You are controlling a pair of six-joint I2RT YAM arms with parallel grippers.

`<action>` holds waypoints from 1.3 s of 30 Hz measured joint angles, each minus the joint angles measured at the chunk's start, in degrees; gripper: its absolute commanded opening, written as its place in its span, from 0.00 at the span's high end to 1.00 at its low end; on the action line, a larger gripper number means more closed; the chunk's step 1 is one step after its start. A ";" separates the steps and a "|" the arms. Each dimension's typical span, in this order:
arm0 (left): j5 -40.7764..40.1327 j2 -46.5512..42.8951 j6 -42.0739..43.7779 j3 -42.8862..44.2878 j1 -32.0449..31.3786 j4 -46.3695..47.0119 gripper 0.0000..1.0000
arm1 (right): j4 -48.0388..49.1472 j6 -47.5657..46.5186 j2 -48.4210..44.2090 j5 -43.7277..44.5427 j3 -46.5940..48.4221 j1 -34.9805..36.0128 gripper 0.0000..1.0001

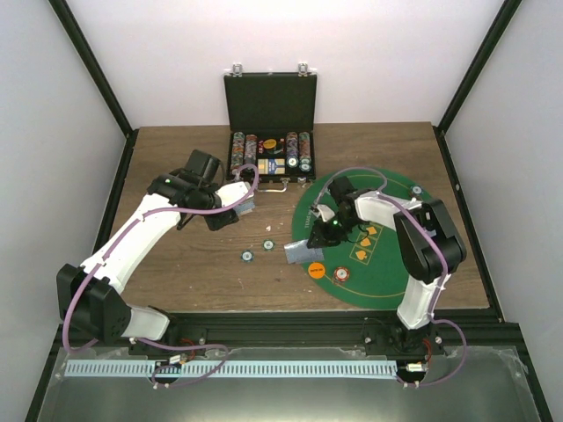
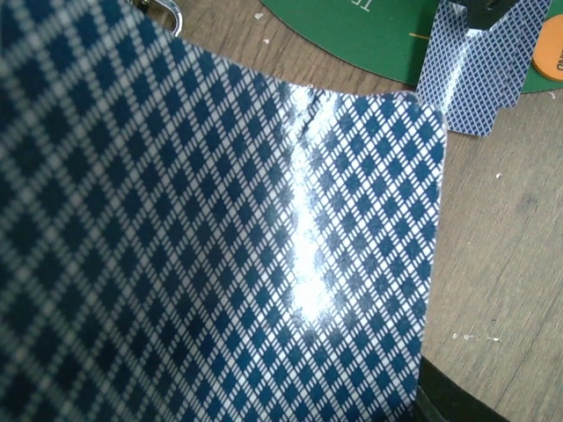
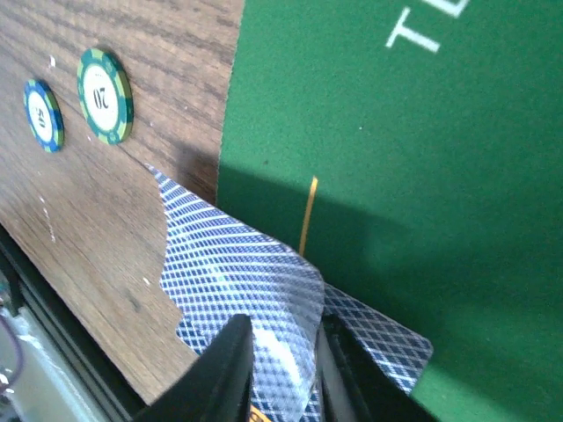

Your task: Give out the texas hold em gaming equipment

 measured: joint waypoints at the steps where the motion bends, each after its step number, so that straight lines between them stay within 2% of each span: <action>1: 0.00 0.00 0.02 0.00 0.00 -0.02 0.56 | -0.15 0.44 -0.24 0.46 0.00 0.00 0.73; 7: 0.04 0.00 0.02 0.00 0.04 -0.04 0.56 | -3.13 1.44 -3.37 5.42 0.70 0.00 0.59; 12: 0.39 0.00 0.09 0.00 0.04 -0.17 0.55 | -5.73 1.81 -7.50 9.03 4.96 0.02 0.48; 14: 0.74 0.00 0.15 0.02 0.04 -0.31 0.55 | -4.24 1.70 -10.16 6.08 6.67 0.11 0.41; 18: 2.19 0.00 0.20 0.70 0.04 -1.29 0.55 | 8.33 6.45 -14.80 -10.10 6.54 1.16 0.37; 23: 3.56 0.00 0.20 1.79 0.04 -2.19 0.55 | 23.12 13.33 -11.21 -21.94 8.39 5.38 0.29; 29: 3.93 0.00 0.20 1.86 0.04 -2.93 0.55 | 31.50 17.99 -6.38 -26.32 10.23 8.02 0.22; 39: 4.46 0.00 0.17 2.14 0.04 -3.21 0.55 | 37.68 21.22 -3.74 -25.11 12.76 8.52 0.21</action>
